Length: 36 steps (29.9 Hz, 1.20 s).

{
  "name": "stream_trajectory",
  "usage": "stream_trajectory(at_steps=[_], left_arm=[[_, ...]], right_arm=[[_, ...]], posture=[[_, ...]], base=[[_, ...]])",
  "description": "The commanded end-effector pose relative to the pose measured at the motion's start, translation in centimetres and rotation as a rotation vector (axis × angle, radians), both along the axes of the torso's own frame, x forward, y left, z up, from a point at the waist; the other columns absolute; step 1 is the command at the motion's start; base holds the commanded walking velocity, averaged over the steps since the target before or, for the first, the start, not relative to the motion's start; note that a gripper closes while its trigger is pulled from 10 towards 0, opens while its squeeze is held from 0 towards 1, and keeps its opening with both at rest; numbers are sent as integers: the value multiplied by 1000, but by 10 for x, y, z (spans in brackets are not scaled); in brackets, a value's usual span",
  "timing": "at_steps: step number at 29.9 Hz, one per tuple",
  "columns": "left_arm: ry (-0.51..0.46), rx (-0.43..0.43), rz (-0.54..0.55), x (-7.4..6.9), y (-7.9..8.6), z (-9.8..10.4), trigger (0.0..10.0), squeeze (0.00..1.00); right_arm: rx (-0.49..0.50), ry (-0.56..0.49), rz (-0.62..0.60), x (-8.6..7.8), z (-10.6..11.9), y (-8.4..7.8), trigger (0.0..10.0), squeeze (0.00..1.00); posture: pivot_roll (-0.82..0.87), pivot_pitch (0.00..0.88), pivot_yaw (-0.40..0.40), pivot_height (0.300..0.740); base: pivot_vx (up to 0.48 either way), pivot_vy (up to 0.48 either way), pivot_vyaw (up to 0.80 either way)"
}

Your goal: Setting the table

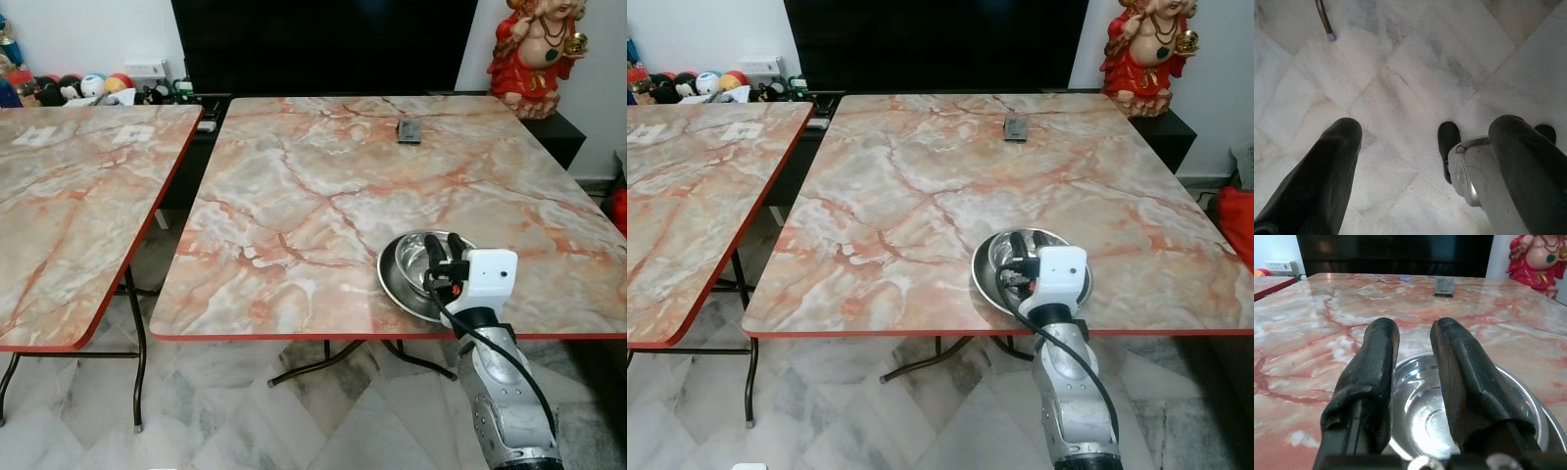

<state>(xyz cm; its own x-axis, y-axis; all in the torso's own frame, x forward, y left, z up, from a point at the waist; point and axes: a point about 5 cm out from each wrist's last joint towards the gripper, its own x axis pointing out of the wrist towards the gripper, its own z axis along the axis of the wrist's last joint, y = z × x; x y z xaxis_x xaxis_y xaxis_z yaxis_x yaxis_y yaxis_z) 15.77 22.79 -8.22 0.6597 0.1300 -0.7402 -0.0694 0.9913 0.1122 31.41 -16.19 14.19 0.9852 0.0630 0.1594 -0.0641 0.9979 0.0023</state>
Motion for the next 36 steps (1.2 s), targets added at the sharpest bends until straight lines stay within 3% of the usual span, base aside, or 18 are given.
stream_trajectory(at_steps=[1, 7, 36], left_arm=[[26, -2, 21, -6, 2, -3, 10000, 0], [38, -1, 13, -9, 2, -4, 10000, 0], [48, -7, 2, -11, -1, -6, 10000, 0]], right_arm=[[-9, -11, 3, -1, 3, -1, 10000, 0], [-18, -26, 18, 0, 5, 5, 10000, 0], [44, -24, 21, 4, 6, 14, 10000, 0]], posture=[[-8, 36, 2, 740], [-13, 22, 9, 740], [-17, 0, 8, 740]], base=[[0, 334, 0], [0, 353, 626], [0, 356, 0]])
